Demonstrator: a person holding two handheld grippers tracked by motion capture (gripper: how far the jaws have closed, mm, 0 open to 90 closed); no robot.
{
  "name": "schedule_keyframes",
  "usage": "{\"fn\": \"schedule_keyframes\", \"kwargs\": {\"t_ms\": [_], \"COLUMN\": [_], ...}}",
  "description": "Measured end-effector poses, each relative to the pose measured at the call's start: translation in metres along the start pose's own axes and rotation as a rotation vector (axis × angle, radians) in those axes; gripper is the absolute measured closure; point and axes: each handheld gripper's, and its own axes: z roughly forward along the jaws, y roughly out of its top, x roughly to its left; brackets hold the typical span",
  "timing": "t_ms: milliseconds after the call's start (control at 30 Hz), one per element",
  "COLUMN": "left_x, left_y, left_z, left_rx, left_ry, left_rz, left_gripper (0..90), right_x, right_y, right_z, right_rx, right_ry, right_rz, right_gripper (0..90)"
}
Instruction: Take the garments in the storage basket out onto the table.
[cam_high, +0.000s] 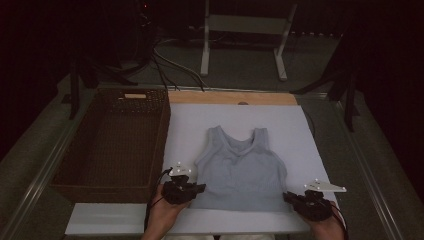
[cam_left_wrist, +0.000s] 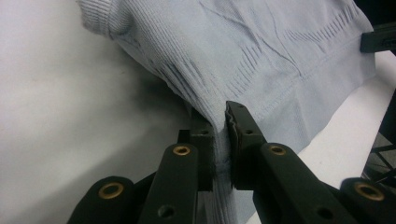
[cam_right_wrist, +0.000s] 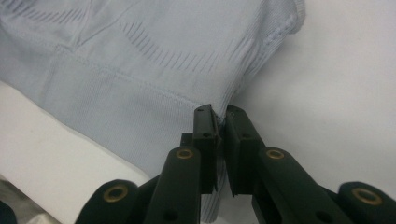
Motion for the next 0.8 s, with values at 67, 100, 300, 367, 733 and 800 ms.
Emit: {"fn": "schedule_keyframes", "kwargs": {"t_ms": [67,100,300,367,733,800], "left_x": [-0.001,-0.002,-0.008,-0.009,-0.010,-0.009], "left_y": [0.000,0.000,-0.002,-0.004,-0.006,-0.005], "left_z": [0.001,0.002,0.005,0.005,0.000,0.000], "left_rx": [0.001,0.002,0.022,0.024,-0.053,-0.071], "left_ry": [-0.003,-0.006,-0.020,-0.029,-0.001,0.005], "left_rz": [0.001,-0.001,0.009,0.005,0.052,0.044], "left_gripper": [84.2,84.2,84.2,84.2,54.6,48.8], "right_x": [-0.001,-0.001,-0.005,-0.005,-0.013,-0.014], "right_y": [-0.002,-0.003,-0.008,-0.010,-0.014,-0.014], "right_z": [-0.002,-0.003,-0.009,-0.011,-0.011,-0.012], "right_rx": [0.002,0.002,0.001,0.003,-0.029,-0.043], "right_ry": [-0.001,-0.002,-0.006,-0.005,-0.025,-0.022], "right_rz": [0.005,0.005,0.023,0.027,0.052,0.059], "right_gripper": [84.0,84.0,84.1,84.1,62.4,54.9]}}
